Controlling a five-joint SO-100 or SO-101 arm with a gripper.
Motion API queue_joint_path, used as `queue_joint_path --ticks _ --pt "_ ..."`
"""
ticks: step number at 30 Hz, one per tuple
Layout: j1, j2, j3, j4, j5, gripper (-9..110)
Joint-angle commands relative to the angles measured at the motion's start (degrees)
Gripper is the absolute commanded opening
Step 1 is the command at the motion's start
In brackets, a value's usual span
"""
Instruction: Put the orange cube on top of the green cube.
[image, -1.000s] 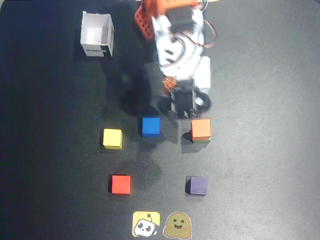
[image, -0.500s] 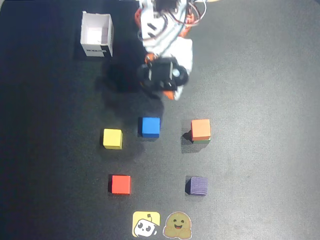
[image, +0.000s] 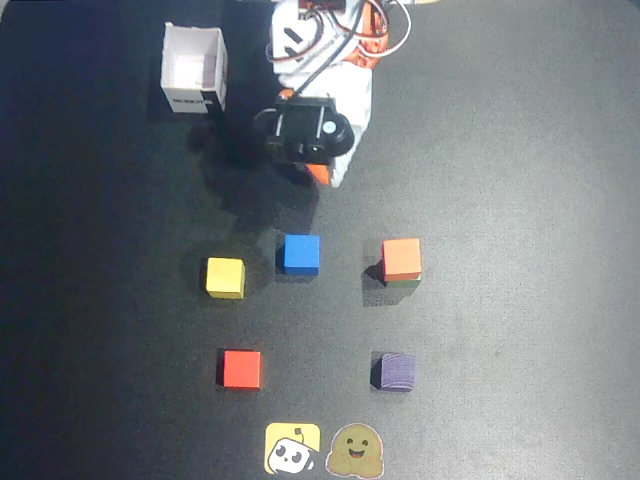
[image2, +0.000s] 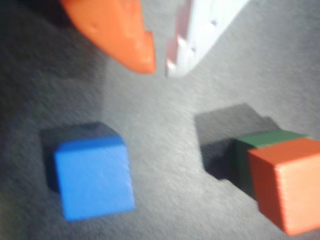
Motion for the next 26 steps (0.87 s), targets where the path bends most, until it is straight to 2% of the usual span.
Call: queue_joint_path --ticks 1,8,14,26 --pt "1.2 0.4 -0.3 0.6 -4.6 0" --pt "1.2 0.4 -0.2 7.0 -12.5 0" --pt "1.3 0.4 -0.2 6.5 -22.4 1" --pt "1.3 0.4 -0.2 6.5 -25.4 1"
